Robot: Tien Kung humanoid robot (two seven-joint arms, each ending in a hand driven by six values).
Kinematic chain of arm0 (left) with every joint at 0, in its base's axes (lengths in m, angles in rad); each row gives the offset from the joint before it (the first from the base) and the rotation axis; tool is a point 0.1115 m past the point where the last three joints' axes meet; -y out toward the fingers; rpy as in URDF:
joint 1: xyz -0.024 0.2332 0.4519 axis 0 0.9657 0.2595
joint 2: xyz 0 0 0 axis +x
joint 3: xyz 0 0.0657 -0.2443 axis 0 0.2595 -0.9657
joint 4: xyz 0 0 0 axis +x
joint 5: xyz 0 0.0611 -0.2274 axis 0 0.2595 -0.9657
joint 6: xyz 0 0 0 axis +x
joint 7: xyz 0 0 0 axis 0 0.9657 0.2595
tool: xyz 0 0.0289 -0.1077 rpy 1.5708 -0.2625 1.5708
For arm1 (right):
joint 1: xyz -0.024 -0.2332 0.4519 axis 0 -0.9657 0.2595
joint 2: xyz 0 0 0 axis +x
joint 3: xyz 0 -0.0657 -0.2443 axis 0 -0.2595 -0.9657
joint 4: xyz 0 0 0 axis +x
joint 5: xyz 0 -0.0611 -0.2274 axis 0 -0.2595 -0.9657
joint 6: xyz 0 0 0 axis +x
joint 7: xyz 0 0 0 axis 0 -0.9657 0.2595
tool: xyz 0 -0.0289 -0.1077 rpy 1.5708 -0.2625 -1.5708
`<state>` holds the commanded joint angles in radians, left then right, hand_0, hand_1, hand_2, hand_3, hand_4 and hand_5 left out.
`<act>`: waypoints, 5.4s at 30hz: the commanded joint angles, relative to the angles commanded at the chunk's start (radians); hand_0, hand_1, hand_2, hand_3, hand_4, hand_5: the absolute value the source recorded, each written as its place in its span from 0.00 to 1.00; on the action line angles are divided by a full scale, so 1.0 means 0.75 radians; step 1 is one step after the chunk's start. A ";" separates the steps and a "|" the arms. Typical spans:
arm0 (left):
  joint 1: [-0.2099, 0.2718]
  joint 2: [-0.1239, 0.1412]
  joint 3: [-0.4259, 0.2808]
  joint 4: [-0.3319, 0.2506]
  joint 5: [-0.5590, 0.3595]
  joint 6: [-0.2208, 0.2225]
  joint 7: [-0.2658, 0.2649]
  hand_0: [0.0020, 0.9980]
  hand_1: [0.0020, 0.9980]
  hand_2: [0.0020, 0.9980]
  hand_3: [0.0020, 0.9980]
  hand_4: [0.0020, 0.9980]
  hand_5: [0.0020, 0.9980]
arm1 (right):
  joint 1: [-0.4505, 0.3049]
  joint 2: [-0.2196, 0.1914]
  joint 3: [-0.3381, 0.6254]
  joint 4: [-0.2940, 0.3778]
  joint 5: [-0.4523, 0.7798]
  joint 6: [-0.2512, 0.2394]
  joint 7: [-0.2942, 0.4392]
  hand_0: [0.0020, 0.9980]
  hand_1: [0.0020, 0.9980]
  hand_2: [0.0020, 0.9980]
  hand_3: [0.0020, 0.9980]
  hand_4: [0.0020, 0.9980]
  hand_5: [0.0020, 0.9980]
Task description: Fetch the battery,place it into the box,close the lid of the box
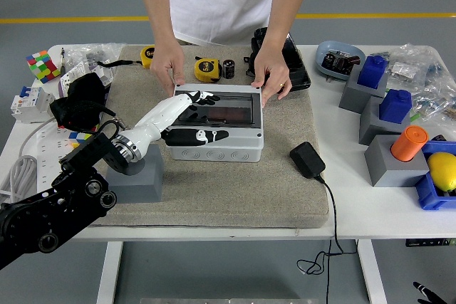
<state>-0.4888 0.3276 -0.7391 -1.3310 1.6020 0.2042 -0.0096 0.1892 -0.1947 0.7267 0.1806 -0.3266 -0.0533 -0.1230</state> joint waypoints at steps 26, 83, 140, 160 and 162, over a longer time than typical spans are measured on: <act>0.201 0.002 -0.452 -0.053 0.080 0.009 -0.045 0.70 0.80 0.79 0.79 1.00 0.70 | 0.056 -0.008 -0.032 0.000 0.011 0.009 -0.013 0.65 0.70 0.68 0.57 0.94 0.52; 0.335 -0.024 -0.629 -0.097 0.128 -0.050 -0.020 0.71 0.78 0.76 0.74 1.00 0.64 | 0.026 -0.008 0.005 0.004 -0.014 -0.004 -0.012 0.65 0.70 0.68 0.57 0.94 0.52; 0.320 -0.027 -0.580 -0.085 0.052 -0.111 -0.002 0.70 0.78 0.78 0.74 1.00 0.58 | 0.025 -0.003 0.040 0.001 -0.029 -0.006 -0.013 0.65 0.70 0.68 0.57 0.94 0.52; 0.323 -0.024 -0.574 -0.084 0.053 -0.112 -0.001 0.69 0.78 0.78 0.74 1.00 0.55 | 0.020 0.001 0.041 0.002 -0.030 -0.008 -0.012 0.65 0.70 0.67 0.57 0.94 0.52; 0.325 -0.026 -0.574 -0.084 0.054 -0.112 0.000 0.69 0.78 0.78 0.74 1.00 0.55 | 0.019 0.002 0.043 0.001 -0.031 -0.008 -0.011 0.65 0.70 0.67 0.57 0.94 0.52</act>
<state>-0.2451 0.3082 -1.1696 -1.3941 1.6423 0.1202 -0.0097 0.2034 -0.1929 0.7586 0.1817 -0.3495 -0.0590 -0.1309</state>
